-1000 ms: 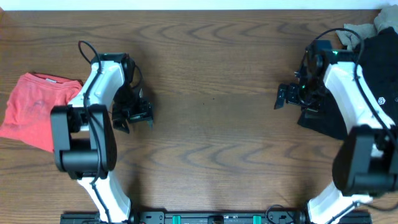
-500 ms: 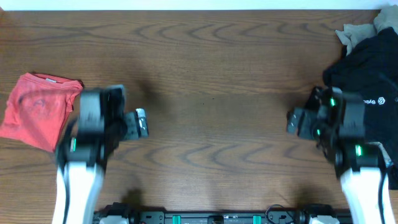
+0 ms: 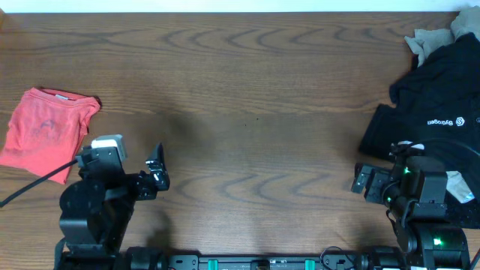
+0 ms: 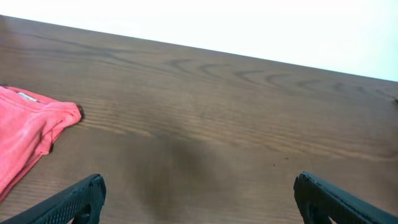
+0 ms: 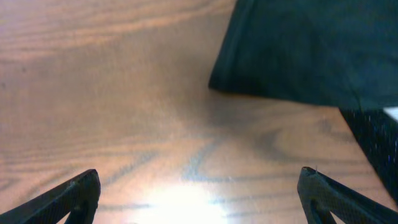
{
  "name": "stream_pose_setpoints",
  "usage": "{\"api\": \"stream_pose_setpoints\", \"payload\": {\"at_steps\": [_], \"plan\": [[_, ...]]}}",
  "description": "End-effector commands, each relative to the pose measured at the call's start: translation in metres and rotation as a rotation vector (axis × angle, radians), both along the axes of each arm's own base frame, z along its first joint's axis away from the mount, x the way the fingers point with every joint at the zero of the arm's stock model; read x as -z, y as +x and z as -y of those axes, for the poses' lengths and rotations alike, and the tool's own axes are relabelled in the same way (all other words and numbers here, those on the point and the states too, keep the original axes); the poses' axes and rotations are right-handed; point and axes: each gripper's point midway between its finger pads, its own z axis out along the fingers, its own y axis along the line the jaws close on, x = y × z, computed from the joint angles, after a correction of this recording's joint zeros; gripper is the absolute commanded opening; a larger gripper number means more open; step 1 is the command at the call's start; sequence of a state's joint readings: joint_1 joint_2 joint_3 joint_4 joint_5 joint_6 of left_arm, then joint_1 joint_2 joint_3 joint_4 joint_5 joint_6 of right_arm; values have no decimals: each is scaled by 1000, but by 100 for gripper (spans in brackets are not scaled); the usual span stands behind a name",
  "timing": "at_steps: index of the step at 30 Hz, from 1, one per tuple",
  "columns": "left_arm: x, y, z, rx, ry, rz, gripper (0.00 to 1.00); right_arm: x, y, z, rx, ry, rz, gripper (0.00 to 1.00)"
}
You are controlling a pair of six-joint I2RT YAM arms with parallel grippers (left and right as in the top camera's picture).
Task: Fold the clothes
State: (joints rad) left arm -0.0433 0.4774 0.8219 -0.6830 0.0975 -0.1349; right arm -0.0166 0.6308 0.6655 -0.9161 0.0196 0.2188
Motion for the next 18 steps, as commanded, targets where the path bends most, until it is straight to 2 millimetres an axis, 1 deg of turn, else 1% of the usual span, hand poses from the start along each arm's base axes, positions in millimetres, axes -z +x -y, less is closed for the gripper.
{"api": "stream_pose_setpoints", "payload": {"at_steps": [1, 12, 16, 18], "plan": [[5, 1, -1, -13, -5, -9, 98, 5, -5, 3, 3, -17, -25, 99], [5, 1, -1, -13, -5, -9, 98, 6, -5, 2, -1, -17, -28, 99], [5, 1, -1, -13, -5, -9, 98, 2, -8, 1, -5, -18, 4, 99], [5, 1, -1, -13, -5, -9, 98, -2, -12, -4, -29, -14, 25, 99]]}}
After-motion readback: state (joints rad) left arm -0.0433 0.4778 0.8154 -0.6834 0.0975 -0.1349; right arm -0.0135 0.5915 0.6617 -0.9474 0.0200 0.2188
